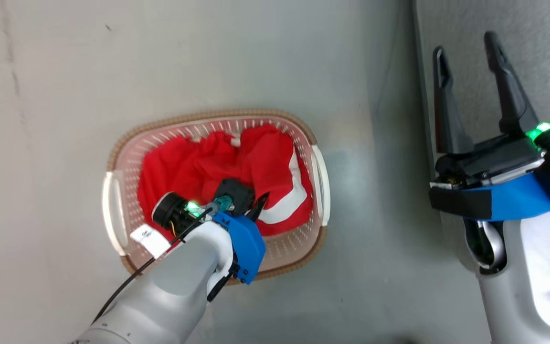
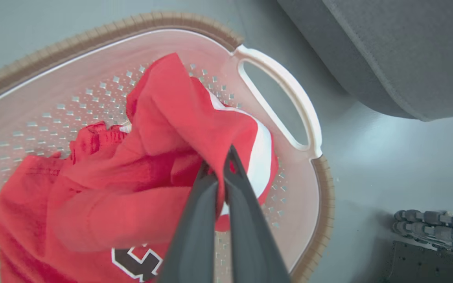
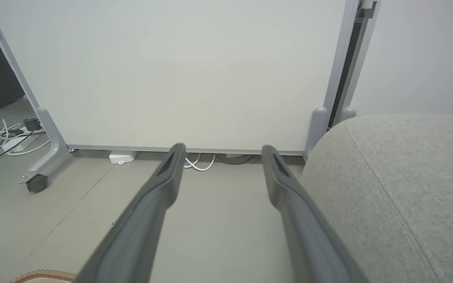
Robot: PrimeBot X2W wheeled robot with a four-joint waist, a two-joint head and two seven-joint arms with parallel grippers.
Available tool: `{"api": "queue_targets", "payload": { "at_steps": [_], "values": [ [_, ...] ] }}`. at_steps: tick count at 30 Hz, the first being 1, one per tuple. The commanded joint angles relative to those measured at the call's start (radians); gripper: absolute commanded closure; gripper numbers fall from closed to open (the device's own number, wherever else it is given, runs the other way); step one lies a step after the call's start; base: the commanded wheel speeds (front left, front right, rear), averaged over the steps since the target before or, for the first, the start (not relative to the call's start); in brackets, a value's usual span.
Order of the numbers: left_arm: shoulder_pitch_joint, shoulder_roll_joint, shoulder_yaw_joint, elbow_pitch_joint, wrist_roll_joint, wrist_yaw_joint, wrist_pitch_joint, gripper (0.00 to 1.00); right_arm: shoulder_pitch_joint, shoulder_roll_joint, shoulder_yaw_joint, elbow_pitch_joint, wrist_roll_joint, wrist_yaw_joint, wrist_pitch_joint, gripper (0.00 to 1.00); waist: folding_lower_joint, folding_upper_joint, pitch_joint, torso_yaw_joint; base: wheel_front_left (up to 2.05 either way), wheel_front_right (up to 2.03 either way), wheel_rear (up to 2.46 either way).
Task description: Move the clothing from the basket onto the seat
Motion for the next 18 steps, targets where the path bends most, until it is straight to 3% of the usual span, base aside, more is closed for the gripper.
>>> {"api": "queue_targets", "payload": {
  "at_steps": [1, 7, 18],
  "values": [
    [0.012, -0.001, -0.001, -0.004, -0.012, 0.000, -0.016, 1.00, 0.019, -0.007, -0.001, 0.008, 0.005, 0.000, -0.003, 0.00, 0.0001, 0.0000, -0.079, 0.024, 0.00, 0.00, 0.00],
    [0.020, 0.006, 0.043, -0.030, -0.037, 0.000, -0.046, 1.00, 0.070, -0.011, 0.003, 0.039, 0.006, 0.000, -0.003, 0.00, 0.0001, 0.0000, -0.200, 0.043, 0.00, 0.00, 0.00],
    [0.107, 0.071, 0.323, -0.239, 0.153, 0.017, -0.046, 1.00, 0.178, 0.000, -0.004, 0.082, 0.012, 0.000, -0.003, 0.00, 0.0001, 0.0000, -0.408, 0.065, 0.00, 0.00, 0.00]
  ]
}}
